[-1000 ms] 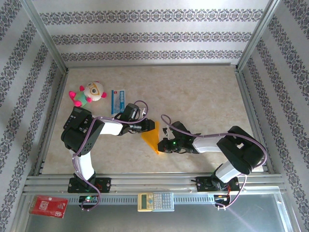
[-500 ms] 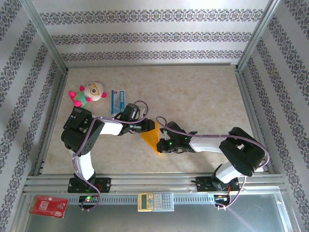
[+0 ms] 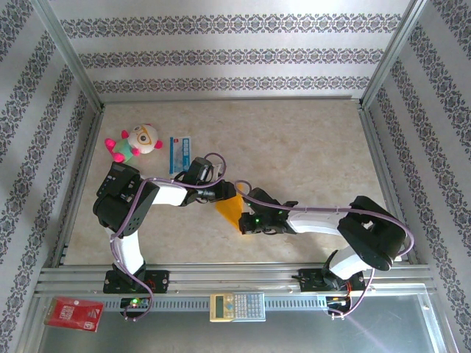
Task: Fold a paper plane with a square sheet of paper (pick it up from the middle)
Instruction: Fourth fold the wing at the center of the table.
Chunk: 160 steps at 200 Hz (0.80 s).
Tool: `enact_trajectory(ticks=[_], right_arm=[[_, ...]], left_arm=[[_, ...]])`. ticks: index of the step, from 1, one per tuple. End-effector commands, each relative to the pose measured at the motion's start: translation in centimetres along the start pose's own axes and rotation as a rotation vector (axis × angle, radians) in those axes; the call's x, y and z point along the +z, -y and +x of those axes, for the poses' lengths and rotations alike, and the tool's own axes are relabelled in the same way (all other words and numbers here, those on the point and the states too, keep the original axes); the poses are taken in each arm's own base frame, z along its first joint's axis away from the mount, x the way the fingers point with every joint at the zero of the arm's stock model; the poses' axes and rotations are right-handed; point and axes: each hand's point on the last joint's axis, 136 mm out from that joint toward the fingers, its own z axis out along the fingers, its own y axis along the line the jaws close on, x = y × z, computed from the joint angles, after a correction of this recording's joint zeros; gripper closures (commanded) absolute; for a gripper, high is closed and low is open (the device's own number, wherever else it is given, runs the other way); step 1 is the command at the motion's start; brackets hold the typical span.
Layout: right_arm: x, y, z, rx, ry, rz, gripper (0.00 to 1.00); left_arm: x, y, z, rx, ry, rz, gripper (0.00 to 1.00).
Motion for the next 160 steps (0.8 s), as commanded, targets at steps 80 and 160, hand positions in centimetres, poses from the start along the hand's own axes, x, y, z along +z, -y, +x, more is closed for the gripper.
enact_trajectory(ticks=[80,160], right_arm=[[-3.7,-4.0,-1.6,-0.02,0.029,-0.225,0.94],[-0.7,-2.1,0.0,0.015,-0.06,-0.165,0.95]], left_arm=[[-0.4,-4.1,2.4,-0.069,-0.063,-0.134,0.7],[-0.4,-4.0,2.4,-0.07,-0.064,-0.134,0.7]])
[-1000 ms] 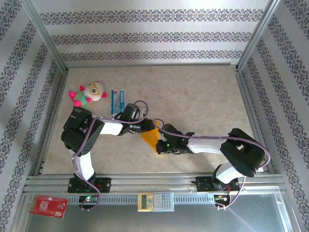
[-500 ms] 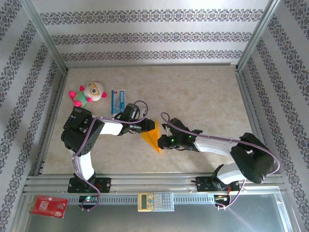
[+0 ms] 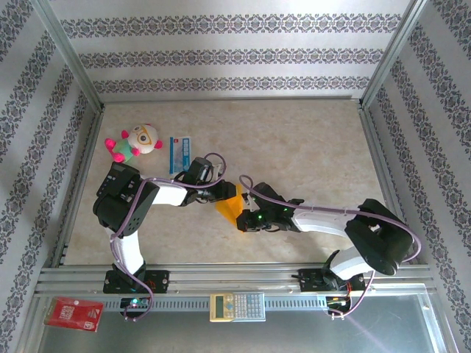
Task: Fold a paper plane with a square sheet of paper (pick it up from the middle)
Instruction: Fourth fold the wing at the center of the table.
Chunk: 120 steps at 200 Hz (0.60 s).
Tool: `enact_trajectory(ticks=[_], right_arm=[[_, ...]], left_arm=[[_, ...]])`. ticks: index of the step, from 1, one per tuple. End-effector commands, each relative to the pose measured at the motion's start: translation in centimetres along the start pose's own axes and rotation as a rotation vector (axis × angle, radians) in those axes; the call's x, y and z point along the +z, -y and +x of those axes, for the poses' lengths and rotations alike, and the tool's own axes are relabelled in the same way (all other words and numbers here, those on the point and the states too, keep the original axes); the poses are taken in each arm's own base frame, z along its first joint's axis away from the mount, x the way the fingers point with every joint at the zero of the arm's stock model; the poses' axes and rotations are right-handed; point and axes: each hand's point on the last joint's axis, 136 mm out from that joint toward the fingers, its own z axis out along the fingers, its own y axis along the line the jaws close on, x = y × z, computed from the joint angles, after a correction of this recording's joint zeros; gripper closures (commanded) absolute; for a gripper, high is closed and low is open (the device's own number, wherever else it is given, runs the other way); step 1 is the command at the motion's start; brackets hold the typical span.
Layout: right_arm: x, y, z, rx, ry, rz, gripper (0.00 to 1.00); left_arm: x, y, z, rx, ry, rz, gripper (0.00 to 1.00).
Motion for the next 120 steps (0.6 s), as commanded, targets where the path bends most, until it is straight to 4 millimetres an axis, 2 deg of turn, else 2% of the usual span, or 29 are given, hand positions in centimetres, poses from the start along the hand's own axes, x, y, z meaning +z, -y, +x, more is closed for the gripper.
enact_trajectory(ticks=[1,58,120], right_arm=[[0.5,0.5,-0.1,0.017,-0.006,-0.006,0.95],[1.1,2.1,0.5,0.05,-0.018,0.017,0.96],[1.3,2.4,0.8,0.065,-0.016,0.011,0.96]], left_arm=[[-0.4,-4.0,2.5,-0.069,-0.065,-0.134,0.7],[-0.4,-4.0,2.4,-0.068,-0.066,-0.133,0.7],[-0.4,-4.1,2.4,-0.071,-0.065,-0.135,0.7]])
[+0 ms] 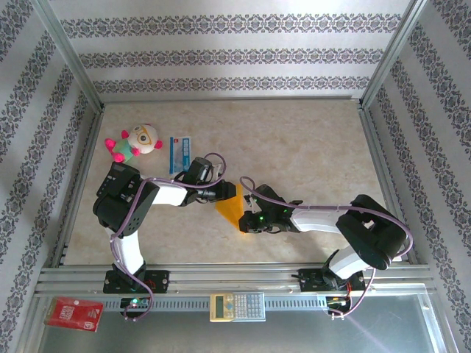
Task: Fold a paper plane with a square sheet of paper (pick it up from the middle)
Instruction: Fourth fold the wing at the center of the table.
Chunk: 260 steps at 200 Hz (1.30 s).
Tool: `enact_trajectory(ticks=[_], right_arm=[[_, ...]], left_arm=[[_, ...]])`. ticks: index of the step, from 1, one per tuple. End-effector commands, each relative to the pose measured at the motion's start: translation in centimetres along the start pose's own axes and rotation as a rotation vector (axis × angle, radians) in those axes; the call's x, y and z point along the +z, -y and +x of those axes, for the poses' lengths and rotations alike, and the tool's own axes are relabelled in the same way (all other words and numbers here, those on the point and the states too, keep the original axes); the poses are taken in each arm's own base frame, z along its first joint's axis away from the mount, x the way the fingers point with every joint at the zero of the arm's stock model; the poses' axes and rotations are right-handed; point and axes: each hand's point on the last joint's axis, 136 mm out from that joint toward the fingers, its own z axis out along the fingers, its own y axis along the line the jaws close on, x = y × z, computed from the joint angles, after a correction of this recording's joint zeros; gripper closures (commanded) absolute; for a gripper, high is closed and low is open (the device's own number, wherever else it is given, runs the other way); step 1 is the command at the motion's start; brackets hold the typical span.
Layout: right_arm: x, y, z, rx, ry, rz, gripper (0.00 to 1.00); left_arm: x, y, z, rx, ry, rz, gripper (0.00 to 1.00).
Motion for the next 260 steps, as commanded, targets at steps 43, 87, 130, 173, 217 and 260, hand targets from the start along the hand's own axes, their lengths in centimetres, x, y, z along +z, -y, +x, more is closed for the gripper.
enact_trajectory(ticks=[43,87,130,173,217,260], right_arm=[[0.5,0.9,0.5,0.036,-0.011,0.01,0.96],[1.1,1.9,1.6,0.062,-0.039,0.045,0.96],[1.3,4.3,3.7,0.119,-0.076,0.107,0.98],[0.2,1.6,1.5,0.099,-0.024,0.021,0.97],[-0.4,-0.2,1.0,0.086,-0.017,-0.036,0.97],[0.4,1.6,2.6,0.107,-0.054,0.01,0.97]], left_arm=[[-0.4,-4.0,2.3,-0.07,-0.063,-0.134,0.7],[-0.4,-4.1,2.4,-0.071,-0.064,-0.137,0.7],[-0.6,-4.2,2.4,-0.068,-0.062,-0.147,0.7],[-0.5,-4.4,2.4,-0.067,-0.063,-0.153,0.7],[-0.5,-4.3,2.4,-0.066,-0.064,-0.152,0.7],[-0.4,-4.3,2.4,-0.069,-0.063,-0.15,0.7]])
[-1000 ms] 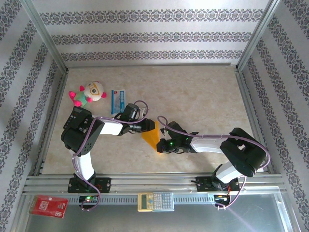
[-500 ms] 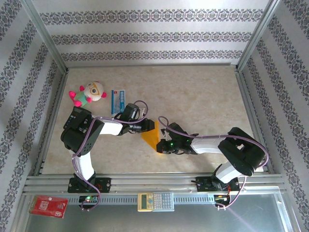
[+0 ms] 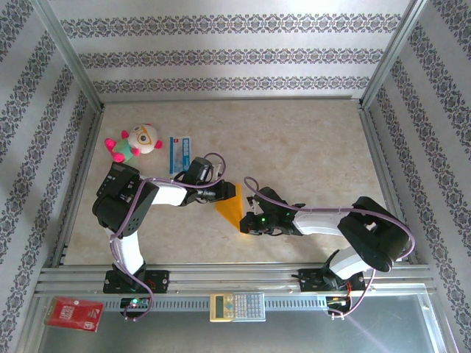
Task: Fold a paper plane with a square sheet of paper (pick it up from the middle)
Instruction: Fourth fold the wing at the center of the table.
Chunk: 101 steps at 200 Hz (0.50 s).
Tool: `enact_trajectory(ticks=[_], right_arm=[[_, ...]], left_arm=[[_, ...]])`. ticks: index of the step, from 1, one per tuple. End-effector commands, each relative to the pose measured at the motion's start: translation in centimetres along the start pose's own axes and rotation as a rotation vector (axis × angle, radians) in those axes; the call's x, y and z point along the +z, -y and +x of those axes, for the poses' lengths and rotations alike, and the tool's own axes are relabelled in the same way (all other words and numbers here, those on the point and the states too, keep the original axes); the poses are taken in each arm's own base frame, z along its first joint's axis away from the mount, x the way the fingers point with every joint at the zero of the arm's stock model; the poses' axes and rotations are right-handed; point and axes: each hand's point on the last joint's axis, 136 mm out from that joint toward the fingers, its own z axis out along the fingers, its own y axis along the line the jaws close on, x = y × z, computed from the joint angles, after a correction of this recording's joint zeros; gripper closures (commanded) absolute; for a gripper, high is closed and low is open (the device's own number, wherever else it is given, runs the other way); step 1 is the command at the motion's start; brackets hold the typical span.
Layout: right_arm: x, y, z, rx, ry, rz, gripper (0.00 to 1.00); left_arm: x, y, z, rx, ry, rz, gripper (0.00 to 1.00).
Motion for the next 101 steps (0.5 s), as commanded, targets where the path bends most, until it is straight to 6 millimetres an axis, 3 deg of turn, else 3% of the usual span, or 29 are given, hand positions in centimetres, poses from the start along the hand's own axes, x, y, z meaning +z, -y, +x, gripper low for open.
enact_trajectory(ticks=[1,51,101], right_arm=[[0.5,1.7,1.8,0.029,-0.056,0.045,0.97],[1.0,3.9,3.4,0.05,-0.091,0.104,0.97],[0.6,4.0,4.3,0.038,-0.111,0.112,0.98]], left_arm=[[-0.3,-4.2,2.4,-0.071,-0.065,-0.141,0.7],[-0.3,-4.2,2.4,-0.072,-0.064,-0.142,0.7],[-0.3,-4.4,2.5,-0.072,-0.067,-0.154,0.7]])
